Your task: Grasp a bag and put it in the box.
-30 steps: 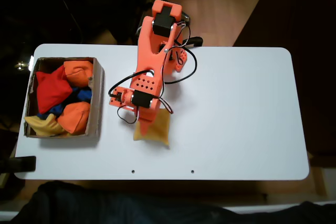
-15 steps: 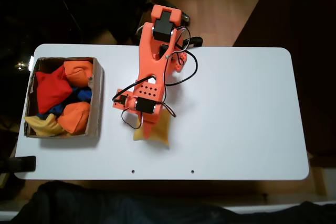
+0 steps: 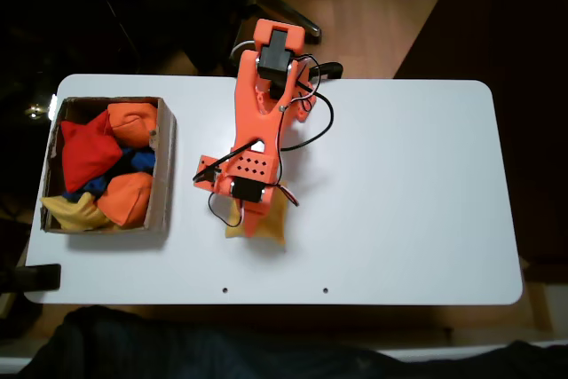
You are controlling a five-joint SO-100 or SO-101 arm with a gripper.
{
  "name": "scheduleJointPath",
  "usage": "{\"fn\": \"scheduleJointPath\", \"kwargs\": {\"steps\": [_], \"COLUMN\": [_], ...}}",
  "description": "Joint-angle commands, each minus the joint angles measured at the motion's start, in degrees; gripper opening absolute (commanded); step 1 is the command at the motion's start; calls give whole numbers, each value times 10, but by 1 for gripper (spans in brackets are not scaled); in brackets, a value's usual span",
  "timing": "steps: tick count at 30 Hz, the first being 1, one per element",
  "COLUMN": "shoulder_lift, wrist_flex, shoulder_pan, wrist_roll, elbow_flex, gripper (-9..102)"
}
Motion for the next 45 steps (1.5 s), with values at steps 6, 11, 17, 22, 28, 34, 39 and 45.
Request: {"fn": "scheduleJointPath", "kwargs": {"steps": [6, 11, 17, 22, 28, 34, 39, 45], "shoulder_lift": [3, 2, 3, -2, -4, -15, -29, -32], "wrist_flex": [10, 14, 20, 17, 13, 15, 13, 11], "shoulder_pan": [4, 11, 25, 44, 59, 62, 62, 56], "wrist_roll": [-10, -13, -30, -47, -69, -72, -75, -76], "elbow_flex": [-23, -22, -19, -22, -24, -22, -17, -4], "gripper": [86, 86, 86, 82, 72, 70, 65, 65]}}
